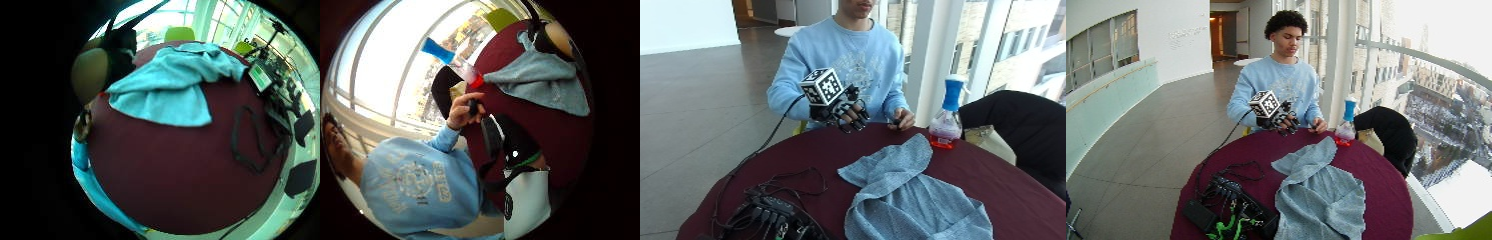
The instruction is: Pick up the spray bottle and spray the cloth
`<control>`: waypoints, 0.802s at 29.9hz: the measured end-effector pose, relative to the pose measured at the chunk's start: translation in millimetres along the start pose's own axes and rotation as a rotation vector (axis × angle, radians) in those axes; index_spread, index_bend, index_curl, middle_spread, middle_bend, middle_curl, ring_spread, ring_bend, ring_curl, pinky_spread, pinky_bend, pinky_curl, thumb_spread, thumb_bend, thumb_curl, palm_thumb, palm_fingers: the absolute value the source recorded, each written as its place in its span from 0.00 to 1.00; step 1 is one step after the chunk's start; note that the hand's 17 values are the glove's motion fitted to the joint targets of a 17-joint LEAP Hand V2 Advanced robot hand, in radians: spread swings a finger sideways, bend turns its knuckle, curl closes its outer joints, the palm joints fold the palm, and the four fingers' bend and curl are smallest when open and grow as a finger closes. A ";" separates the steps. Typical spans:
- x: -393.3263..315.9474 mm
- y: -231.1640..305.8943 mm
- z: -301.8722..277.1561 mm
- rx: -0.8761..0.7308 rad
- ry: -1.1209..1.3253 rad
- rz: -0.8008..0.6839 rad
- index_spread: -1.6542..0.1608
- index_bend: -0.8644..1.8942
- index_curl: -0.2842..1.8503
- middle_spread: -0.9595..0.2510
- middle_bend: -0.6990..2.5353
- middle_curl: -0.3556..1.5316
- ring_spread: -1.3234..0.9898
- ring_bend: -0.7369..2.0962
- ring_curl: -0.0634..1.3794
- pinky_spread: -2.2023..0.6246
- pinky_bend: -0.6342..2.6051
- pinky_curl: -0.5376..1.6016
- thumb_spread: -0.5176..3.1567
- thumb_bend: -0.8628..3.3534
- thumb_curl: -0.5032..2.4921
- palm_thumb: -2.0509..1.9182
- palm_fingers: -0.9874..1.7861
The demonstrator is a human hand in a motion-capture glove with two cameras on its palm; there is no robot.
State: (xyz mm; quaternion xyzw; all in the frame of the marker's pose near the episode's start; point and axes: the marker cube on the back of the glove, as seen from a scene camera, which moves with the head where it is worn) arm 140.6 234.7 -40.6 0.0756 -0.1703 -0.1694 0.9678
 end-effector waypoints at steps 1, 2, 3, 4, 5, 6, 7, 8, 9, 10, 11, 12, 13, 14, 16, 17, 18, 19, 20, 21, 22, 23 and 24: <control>5.1 8.4 -0.8 -0.003 0.015 0.007 0.75 0.37 0.30 0.74 0.29 0.42 0.57 0.35 0.27 0.85 0.25 0.41 0.44 0.20 0.30 0.68 0.64; 9.8 16.3 -1.4 -0.004 0.026 0.013 0.75 0.37 0.30 0.74 0.29 0.42 0.57 0.35 0.27 0.85 0.25 0.41 0.44 0.20 0.30 0.68 0.64; 14.1 23.6 -1.8 -0.005 0.034 0.018 0.75 0.37 0.30 0.74 0.29 0.42 0.57 0.35 0.27 0.85 0.25 0.40 0.44 0.20 0.30 0.68 0.64; 18.2 30.2 -2.0 -0.005 0.039 0.022 0.75 0.37 0.30 0.74 0.29 0.42 0.57 0.34 0.27 0.85 0.25 0.40 0.44 0.20 0.30 0.68 0.64; 22.2 36.3 -2.1 -0.004 0.042 0.027 0.75 0.37 0.30 0.74 0.29 0.42 0.57 0.34 0.27 0.85 0.25 0.40 0.44 0.20 0.30 0.68 0.64; 26.0 41.9 -2.1 -0.004 0.043 0.034 0.75 0.37 0.30 0.74 0.29 0.42 0.57 0.34 0.27 0.85 0.25 0.40 0.44 0.20 0.30 0.68 0.64; 29.2 47.0 -1.9 -0.004 0.044 0.043 0.75 0.37 0.30 0.74 0.29 0.42 0.57 0.34 0.27 0.85 0.25 0.40 0.44 0.20 0.30 0.68 0.64; 31.8 51.5 -1.7 -0.004 0.045 0.053 0.75 0.37 0.30 0.74 0.29 0.42 0.57 0.34 0.27 0.85 0.25 0.40 0.44 0.20 0.30 0.68 0.64; 33.6 55.2 -1.6 -0.004 0.046 0.061 0.75 0.37 0.30 0.74 0.29 0.42 0.57 0.34 0.27 0.85 0.25 0.40 0.44 0.20 0.29 0.68 0.64; 34.8 58.1 -1.6 -0.004 0.049 0.067 0.75 0.37 0.30 0.74 0.29 0.42 0.57 0.34 0.27 0.85 0.25 0.40 0.45 0.20 0.29 0.68 0.64; 35.4 60.3 -1.8 -0.004 0.052 0.070 0.75 0.37 0.30 0.74 0.29 0.42 0.57 0.34 0.27 0.85 0.25 0.40 0.45 0.20 0.29 0.68 0.64; 35.9 61.7 -2.1 -0.004 0.057 0.068 0.75 0.37 0.30 0.74 0.29 0.42 0.57 0.34 0.27 0.85 0.25 0.40 0.45 0.20 0.29 0.68 0.64; 36.4 62.5 -2.6 -0.004 0.062 0.064 0.75 0.37 0.30 0.74 0.29 0.42 0.57 0.34 0.27 0.85 0.25 0.39 0.45 0.20 0.29 0.68 0.64; 36.7 63.0 -3.0 -0.004 0.068 0.059 0.75 0.37 0.30 0.74 0.29 0.42 0.57 0.34 0.28 0.85 0.25 0.39 0.45 0.20 0.29 0.68 0.64; 37.1 63.8 -3.3 -0.007 0.075 0.051 0.75 0.37 0.30 0.74 0.29 0.42 0.57 0.34 0.28 0.85 0.25 0.39 0.45 0.20 0.29 0.68 0.64; 37.3 63.5 -3.6 -0.009 0.076 0.049 0.75 0.37 0.30 0.74 0.29 0.42 0.57 0.34 0.28 0.85 0.25 0.39 0.45 0.20 0.29 0.68 0.64; 37.6 62.8 -3.9 -0.010 0.076 0.048 0.75 0.37 0.30 0.74 0.29 0.42 0.57 0.34 0.28 0.85 0.25 0.39 0.45 0.20 0.29 0.68 0.64; 37.9 61.9 -4.1 -0.010 0.076 0.047 0.75 0.37 0.30 0.74 0.29 0.42 0.57 0.34 0.28 0.85 0.25 0.39 0.45 0.20 0.29 0.68 0.64; 37.9 61.2 -4.0 -0.010 0.076 0.047 0.75 0.37 0.30 0.74 0.29 0.42 0.57 0.34 0.28 0.85 0.25 0.39 0.45 0.20 0.29 0.68 0.64; 37.5 61.1 -3.7 -0.010 0.078 0.047 0.75 0.37 0.30 0.74 0.29 0.42 0.57 0.34 0.28 0.85 0.25 0.39 0.45 0.20 0.29 0.68 0.64; 37.1 61.2 -3.3 -0.010 0.081 0.046 0.75 0.37 0.30 0.74 0.29 0.42 0.57 0.34 0.28 0.85 0.25 0.39 0.45 0.20 0.29 0.68 0.64; 36.8 61.2 -3.0 -0.011 0.083 0.045 0.75 0.37 0.30 0.74 0.29 0.42 0.57 0.34 0.28 0.85 0.25 0.39 0.45 0.20 0.29 0.68 0.64; 36.6 61.2 -2.9 -0.012 0.085 0.044 0.75 0.37 0.30 0.74 0.29 0.42 0.57 0.34 0.28 0.85 0.25 0.39 0.45 0.20 0.29 0.69 0.64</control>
